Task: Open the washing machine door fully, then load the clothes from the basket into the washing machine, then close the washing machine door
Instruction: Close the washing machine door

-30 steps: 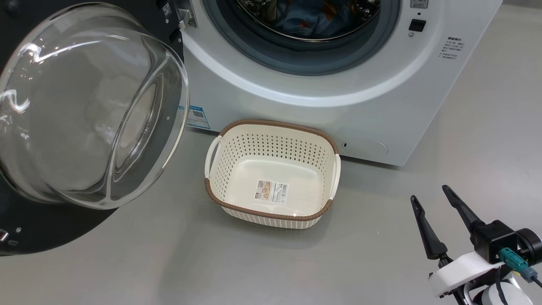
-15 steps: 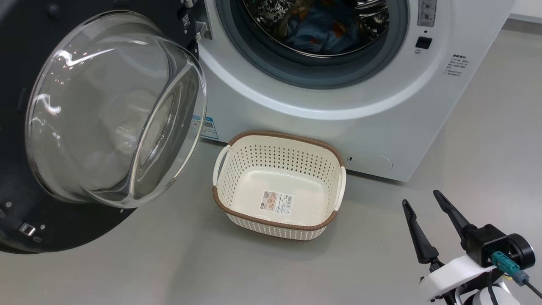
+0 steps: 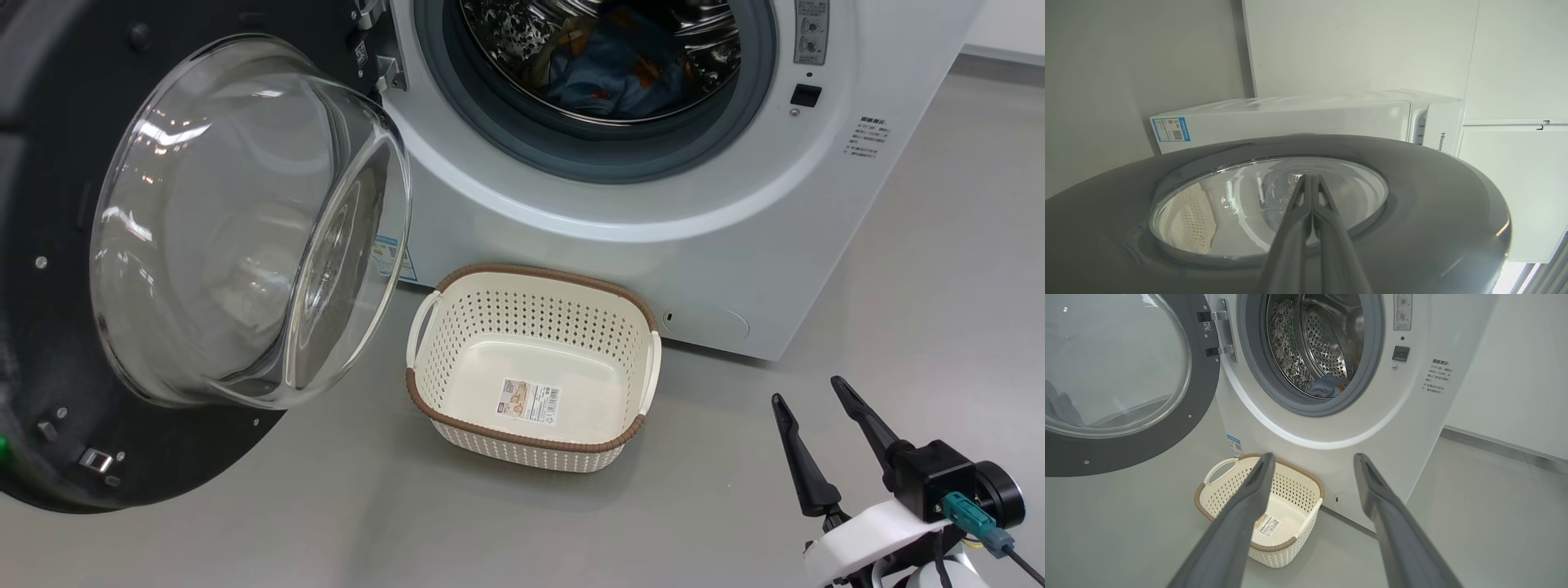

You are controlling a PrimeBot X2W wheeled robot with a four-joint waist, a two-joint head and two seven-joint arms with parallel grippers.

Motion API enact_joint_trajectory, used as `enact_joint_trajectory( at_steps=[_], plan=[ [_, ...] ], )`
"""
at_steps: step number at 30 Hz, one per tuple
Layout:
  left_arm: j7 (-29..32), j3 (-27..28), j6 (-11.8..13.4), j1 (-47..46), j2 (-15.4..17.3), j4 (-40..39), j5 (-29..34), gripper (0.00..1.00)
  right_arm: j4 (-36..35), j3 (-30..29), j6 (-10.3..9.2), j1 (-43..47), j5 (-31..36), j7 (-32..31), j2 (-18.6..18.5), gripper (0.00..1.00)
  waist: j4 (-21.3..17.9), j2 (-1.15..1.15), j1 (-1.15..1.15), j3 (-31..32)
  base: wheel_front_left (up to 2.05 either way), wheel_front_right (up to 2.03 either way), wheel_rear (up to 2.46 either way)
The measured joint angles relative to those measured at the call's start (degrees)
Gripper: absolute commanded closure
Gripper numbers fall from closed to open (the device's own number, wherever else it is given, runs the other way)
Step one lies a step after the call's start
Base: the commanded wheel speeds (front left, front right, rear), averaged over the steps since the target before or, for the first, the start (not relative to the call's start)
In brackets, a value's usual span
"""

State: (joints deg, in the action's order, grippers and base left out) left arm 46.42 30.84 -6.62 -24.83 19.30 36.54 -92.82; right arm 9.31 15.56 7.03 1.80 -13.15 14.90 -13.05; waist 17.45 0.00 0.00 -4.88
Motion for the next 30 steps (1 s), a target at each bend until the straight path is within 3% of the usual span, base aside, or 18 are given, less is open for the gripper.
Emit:
enact_joint_trajectory(
  at_steps=[9, 17, 30],
  plan=[
    [2.5, -1.5, -0.2, 2.1, -1.4, -3.2, -0.4, 1.00, 0.0, -0.7, 0.00, 0.1, 0.0, 0.0, 0.6, 0.00, -0.6, 0.00, 0.00, 0.4, 0.00, 0.00, 0.00],
    [4.0, -3.4, -0.3, 2.8, -5.1, -7.8, -0.7, 1.00, 0.0, -1.3, 0.00, 0.1, 0.0, 0.0, 1.2, 0.00, -0.7, 0.00, 0.00, 0.7, 0.00, 0.00, 0.00],
    [5.5, -5.3, -0.4, 5.2, -8.5, -15.1, -2.1, 1.00, -0.1, -1.9, 0.00, 0.3, 0.0, 0.0, 2.3, 0.00, -0.7, 0.00, 0.00, 0.8, 0.00, 0.00, 0.00]
  ],
)
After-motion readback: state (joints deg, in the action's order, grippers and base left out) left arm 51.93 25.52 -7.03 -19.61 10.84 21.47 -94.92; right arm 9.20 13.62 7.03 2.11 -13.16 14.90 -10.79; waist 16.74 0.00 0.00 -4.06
